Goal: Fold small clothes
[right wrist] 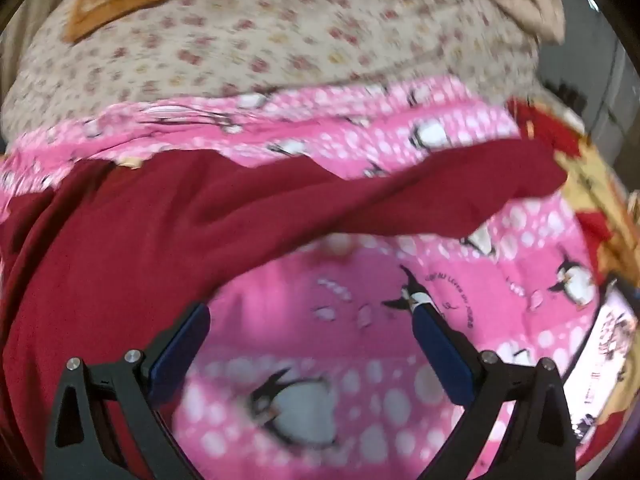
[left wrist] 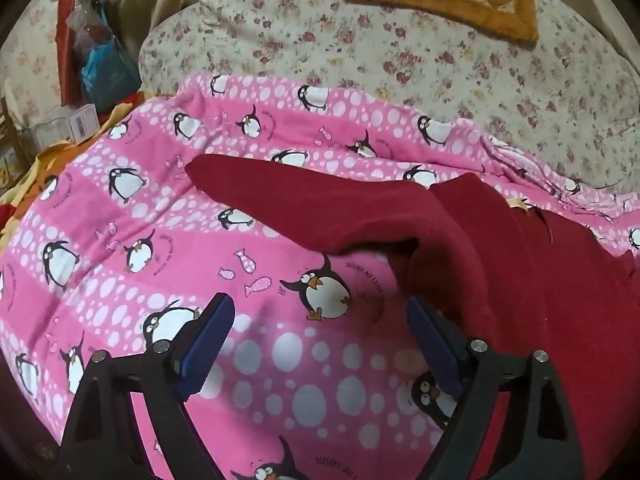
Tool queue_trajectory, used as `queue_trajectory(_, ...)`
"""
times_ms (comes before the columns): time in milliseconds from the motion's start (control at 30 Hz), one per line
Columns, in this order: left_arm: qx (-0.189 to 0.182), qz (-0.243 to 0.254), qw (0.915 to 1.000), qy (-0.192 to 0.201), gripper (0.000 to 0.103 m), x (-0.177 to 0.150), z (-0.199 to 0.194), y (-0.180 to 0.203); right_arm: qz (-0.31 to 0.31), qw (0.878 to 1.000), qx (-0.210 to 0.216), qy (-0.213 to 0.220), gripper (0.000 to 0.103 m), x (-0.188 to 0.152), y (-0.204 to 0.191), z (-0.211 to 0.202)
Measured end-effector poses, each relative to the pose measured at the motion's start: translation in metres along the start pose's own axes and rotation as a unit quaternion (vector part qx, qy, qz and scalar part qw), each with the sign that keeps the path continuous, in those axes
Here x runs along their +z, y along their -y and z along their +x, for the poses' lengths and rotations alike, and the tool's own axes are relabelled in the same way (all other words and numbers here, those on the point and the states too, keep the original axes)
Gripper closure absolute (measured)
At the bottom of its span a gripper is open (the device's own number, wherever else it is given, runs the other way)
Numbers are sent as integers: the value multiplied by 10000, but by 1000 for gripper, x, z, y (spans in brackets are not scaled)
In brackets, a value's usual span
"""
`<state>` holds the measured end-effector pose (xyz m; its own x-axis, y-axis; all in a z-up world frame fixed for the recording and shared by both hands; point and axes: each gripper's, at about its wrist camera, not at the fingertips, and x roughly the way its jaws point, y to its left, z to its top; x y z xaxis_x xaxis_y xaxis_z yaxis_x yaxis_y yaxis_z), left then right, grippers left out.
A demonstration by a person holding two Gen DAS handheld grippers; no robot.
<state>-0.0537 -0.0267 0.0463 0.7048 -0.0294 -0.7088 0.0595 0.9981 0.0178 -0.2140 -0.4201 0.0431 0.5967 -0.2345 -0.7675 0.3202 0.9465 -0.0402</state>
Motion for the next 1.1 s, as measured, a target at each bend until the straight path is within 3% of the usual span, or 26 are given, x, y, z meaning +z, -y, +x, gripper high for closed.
queue_trajectory(267,-107,-23,9999,120,32,-7,-14,-6,-377,9967,709,112,0,7,-70,-46)
queue_trajectory(533,-105,19,9999,132,32,-9,-18,-16,-808,9941,714,107,0,10,-131,-49)
queue_trajectory(967,-195,107,9996,169,32,-9,-22,-18,-609,9964,591,-64,0,10,-145,-42)
queue_trajectory(1100,-221,92,9996,170,32,-9,-21,-18,-140,9944,1011,-256,0,16,-143,-49)
